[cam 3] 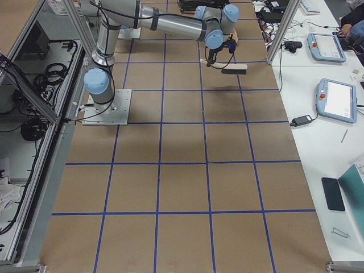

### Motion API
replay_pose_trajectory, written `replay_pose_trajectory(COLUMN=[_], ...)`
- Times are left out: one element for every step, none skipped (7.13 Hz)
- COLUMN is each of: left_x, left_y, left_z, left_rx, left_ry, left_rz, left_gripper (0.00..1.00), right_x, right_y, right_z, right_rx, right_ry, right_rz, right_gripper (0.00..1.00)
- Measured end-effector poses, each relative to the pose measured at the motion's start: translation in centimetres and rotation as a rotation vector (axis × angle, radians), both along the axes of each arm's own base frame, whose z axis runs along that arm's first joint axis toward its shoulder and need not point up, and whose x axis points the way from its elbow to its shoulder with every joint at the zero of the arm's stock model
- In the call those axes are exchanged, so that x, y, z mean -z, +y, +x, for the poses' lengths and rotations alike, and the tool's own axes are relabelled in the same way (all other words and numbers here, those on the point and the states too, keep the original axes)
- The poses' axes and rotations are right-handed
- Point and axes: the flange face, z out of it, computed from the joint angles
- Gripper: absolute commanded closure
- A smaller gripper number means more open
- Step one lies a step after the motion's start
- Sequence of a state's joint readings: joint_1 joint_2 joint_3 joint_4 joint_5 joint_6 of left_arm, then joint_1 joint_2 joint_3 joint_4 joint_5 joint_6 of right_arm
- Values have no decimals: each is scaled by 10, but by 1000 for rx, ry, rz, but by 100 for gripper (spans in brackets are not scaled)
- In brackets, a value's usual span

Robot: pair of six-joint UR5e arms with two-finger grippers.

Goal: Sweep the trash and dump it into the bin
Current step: 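Return the brush to its spot with the right gripper while the left lifts the dustpan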

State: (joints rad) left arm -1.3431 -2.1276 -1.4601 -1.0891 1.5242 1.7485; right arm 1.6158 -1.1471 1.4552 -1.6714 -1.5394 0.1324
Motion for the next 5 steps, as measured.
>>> replay_pose_trajectory(left_x=[-2,-4,-6,-12,-18], left_y=[1,1,1,1,2], left_z=[3,5,5,7,12], left_rx=[-5,-7,-9,-10,-17], left_ry=[4,6,5,0,-3], left_rz=[-2,-4,-6,-13,-21], left_gripper=[100,100,100,100,100], right_x=[-5,-5,-4,-1,5], right_y=[2,6,12,17,20], right_z=[-47,-90,-123,-156,-187], right_rx=[-34,-81,-118,-149,-161], right_ry=[8,23,20,11,6], right_rz=[0,9,20,17,5], right_gripper=[100,100,100,100,100])
